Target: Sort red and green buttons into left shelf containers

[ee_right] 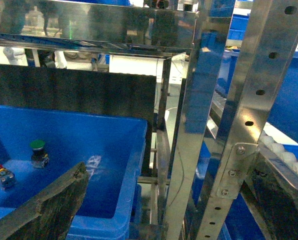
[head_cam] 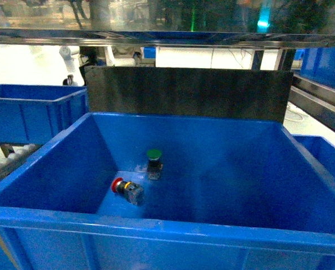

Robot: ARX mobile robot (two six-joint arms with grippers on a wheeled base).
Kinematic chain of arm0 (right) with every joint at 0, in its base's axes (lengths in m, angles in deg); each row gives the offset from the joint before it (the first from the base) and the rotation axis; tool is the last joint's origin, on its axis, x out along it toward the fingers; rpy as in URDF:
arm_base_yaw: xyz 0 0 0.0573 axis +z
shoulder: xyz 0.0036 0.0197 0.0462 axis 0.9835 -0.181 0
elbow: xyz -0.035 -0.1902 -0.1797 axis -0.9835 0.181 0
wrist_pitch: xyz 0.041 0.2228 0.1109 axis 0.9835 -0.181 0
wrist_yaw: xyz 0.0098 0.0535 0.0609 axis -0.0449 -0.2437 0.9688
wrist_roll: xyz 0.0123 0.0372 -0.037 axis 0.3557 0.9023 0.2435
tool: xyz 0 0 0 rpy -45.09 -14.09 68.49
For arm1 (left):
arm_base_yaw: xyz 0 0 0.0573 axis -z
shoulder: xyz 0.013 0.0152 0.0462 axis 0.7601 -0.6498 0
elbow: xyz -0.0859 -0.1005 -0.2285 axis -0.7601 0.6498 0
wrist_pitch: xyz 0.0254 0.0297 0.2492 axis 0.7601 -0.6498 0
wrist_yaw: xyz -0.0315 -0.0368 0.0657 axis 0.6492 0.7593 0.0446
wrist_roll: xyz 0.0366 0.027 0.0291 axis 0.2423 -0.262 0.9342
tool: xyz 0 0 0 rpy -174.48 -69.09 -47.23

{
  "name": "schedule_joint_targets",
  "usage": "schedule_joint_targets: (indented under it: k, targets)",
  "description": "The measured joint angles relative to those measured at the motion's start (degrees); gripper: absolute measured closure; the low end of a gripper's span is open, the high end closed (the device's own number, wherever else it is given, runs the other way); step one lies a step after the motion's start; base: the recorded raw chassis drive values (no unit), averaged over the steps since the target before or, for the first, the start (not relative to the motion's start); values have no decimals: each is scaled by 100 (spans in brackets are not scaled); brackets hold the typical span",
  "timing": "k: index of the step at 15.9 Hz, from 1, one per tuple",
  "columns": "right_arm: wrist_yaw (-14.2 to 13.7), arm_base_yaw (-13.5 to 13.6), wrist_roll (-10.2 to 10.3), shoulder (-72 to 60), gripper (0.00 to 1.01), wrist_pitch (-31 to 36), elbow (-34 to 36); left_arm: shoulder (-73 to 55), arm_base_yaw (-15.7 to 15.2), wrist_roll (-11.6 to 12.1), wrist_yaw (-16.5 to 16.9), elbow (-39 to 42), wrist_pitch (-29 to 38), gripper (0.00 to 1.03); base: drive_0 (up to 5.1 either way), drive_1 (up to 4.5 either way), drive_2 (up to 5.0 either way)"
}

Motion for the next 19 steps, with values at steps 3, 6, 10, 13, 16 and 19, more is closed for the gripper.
schedule_joint_targets:
  k: [3,6,10,13,16,19]
  targets:
    - [0,0,4,0,20,4,0,595,-437,428,422,800,629,45,0,0,0]
    - [0,0,4,0,49,2,0,920,-732,531,743,1233,662,74,0,0,0]
    - [-2,0,4,0,97,2,0,1432,-1604,544,1471,1655,614,101,0,0,0]
    - [0,0,4,0,99,4,0,1775,-1537,549,1578,1897,503,101,0,0,0]
    - [0,0,4,0,99,2,0,2085,-1547,551,1580,2061,345,101,0,0,0]
    - [0,0,4,0,99,4,0,2723,-1547,551,1576,2151,-341,101,0,0,0]
